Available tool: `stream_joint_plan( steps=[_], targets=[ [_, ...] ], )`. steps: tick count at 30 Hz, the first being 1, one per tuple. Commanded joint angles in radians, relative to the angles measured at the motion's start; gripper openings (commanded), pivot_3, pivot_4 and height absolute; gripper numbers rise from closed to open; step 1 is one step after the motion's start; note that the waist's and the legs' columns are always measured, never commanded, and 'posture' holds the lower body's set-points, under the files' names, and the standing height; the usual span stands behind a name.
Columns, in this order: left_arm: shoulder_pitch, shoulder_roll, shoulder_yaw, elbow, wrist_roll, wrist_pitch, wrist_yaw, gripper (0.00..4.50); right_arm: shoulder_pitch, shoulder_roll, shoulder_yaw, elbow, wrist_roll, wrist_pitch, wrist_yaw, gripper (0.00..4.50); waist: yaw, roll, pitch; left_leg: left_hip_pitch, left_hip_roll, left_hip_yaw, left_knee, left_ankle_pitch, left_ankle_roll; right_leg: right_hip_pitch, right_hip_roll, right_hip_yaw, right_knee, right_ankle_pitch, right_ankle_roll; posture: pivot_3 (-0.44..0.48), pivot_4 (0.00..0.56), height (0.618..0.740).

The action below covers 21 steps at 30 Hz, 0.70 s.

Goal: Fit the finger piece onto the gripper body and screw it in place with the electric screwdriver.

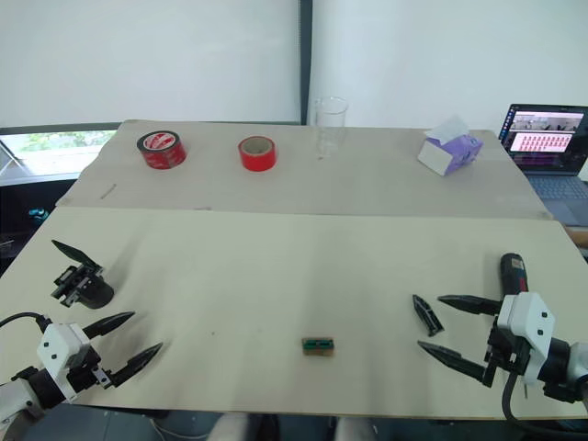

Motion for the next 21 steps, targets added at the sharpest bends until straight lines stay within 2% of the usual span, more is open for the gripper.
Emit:
stream_joint_plan(
  steps=[1,3,7,11,15,21],
  targets=[
    [-0.006,-0.011,0.022,-0.034,-0.051,0.016,0.013,4.5,0.006,-0.002,-0.02,-0.04,0.024,0.013,0.0,4.47,0.0,0.0,0.0,0.0,0.0,0.0,0.0,0.0,0.0,0.0,0.0,0.0,0.0,0.0,0.0,0.0,0.15,0.74],
    [-0.013,-0.028,0.056,-0.045,-0.136,0.069,0.024,4.5,-0.006,0.013,0.002,-0.052,0.031,0.017,-0.006,4.47,0.0,0.0,0.0,0.0,0.0,0.0,0.0,0.0,0.0,0.0,0.0,0.0,0.0,0.0,0.0,0.0,0.15,0.74],
    [0.028,-0.072,0.115,-0.072,-0.185,0.094,0.072,4.5,-0.066,0.049,0.075,-0.104,0.042,0.042,-0.063,4.47,-0.009,-0.001,0.0,0.0,0.0,-0.001,0.0,0.0,0.0,0.0,0.0,0.0,0.0,0.0,0.0,0.0,0.15,0.74],
    [0.093,-0.172,0.194,-0.088,-0.213,0.087,0.169,4.5,-0.166,0.175,0.146,-0.148,0.095,-0.009,-0.111,4.47,-0.02,-0.001,0.0,0.0,0.001,0.0,0.0,0.0,0.0,0.0,0.0,0.001,0.0,0.0,0.0,0.0,0.15,0.74],
    [0.166,-0.28,0.263,-0.051,-0.212,0.053,0.242,4.5,-0.2,0.267,0.206,-0.121,0.114,-0.13,0.001,4.47,-0.016,-0.002,0.001,0.0,0.0,-0.001,0.0,0.0,0.001,0.0,0.0,0.0,0.0,0.0,0.001,0.0,0.15,0.74],
    [0.164,-0.318,0.314,-0.032,-0.226,0.041,0.301,4.5,-0.17,0.282,0.223,-0.066,0.107,-0.219,0.1,4.47,0.001,-0.004,0.001,0.001,0.0,-0.002,0.001,-0.001,0.0,-0.001,-0.001,-0.001,-0.001,0.0,0.0,0.0,0.15,0.74]
  ],
)
